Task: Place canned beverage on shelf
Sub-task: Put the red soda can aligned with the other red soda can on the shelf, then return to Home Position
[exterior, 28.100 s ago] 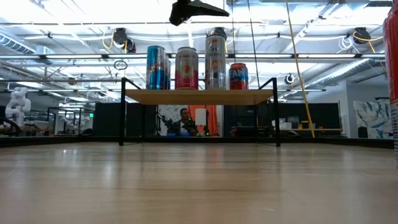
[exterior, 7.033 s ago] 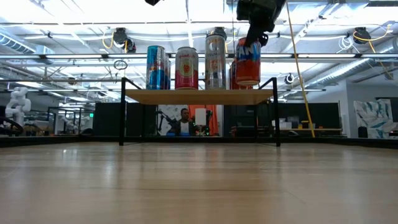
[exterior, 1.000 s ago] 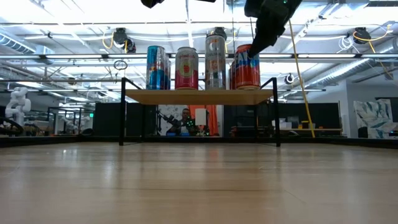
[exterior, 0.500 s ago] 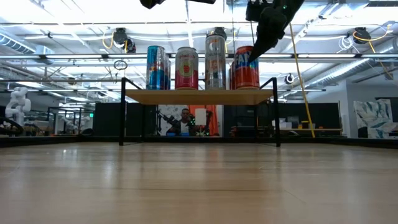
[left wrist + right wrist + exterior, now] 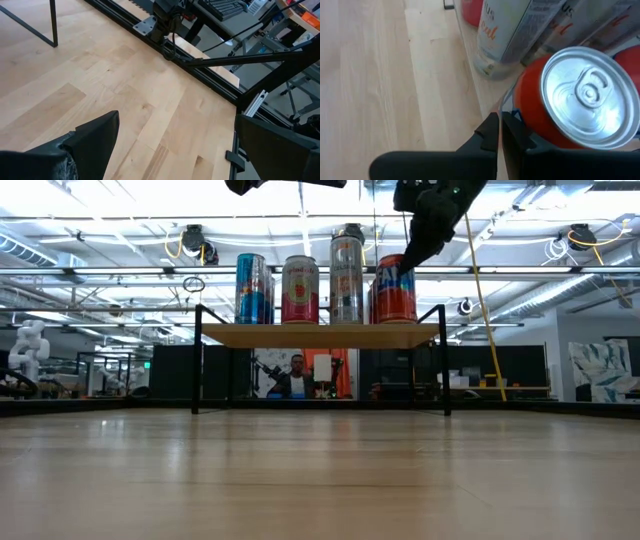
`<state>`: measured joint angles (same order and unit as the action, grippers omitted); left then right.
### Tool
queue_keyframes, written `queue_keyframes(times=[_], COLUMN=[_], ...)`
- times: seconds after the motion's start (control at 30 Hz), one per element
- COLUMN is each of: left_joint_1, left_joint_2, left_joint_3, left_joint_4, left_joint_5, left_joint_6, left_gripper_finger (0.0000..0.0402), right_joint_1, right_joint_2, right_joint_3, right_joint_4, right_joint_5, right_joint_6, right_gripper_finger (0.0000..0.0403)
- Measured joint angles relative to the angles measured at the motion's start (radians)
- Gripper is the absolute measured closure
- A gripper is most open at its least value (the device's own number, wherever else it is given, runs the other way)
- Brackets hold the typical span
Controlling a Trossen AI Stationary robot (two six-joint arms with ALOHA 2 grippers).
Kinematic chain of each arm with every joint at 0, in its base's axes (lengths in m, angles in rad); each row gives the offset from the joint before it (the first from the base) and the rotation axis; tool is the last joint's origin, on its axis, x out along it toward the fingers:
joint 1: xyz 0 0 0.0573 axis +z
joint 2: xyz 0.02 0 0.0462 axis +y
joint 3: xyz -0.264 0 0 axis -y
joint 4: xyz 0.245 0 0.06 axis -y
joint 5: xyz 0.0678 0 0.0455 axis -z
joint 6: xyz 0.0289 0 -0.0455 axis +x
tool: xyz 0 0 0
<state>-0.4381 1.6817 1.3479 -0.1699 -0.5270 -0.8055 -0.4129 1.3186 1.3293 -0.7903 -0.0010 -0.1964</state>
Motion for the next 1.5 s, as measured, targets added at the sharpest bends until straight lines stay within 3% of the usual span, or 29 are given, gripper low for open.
queue_keyframes(times=[0.27, 0.53, 0.8, 1.0, 1.5], left_joint_1=[0.0, 0.005, 0.058, 0.111, 0.162], left_joint_2=[0.0, -0.016, -0.118, -0.215, -0.346], left_joint_3=[0.0, 0.0, 0.0, 0.0, 0.0], left_joint_4=[0.001, 0.001, 0.004, -0.004, -0.047], left_joint_5=[0.0, -0.026, -0.031, 0.011, 0.032], left_joint_6=[0.0, 0.0, 0.079, 0.198, 0.351], left_gripper_finger=[0.0002, 0.0002, 0.0008, 0.0066, 0.0261], right_joint_1=[0.009, 0.074, 0.139, 0.16, 0.16], right_joint_2=[-0.026, -0.148, -0.29, -0.396, -0.59], right_joint_3=[0.0, 0.0, 0.0, 0.0, 0.0], right_joint_4=[-0.039, -0.176, -0.199, -0.192, -0.179], right_joint_5=[-0.034, -0.061, -0.173, -0.239, -0.24], right_joint_6=[0.077, 0.222, 0.375, 0.351, 0.266], right_gripper_finger=[0.0403, 0.0403, 0.0403, 0.0403, 0.0403])
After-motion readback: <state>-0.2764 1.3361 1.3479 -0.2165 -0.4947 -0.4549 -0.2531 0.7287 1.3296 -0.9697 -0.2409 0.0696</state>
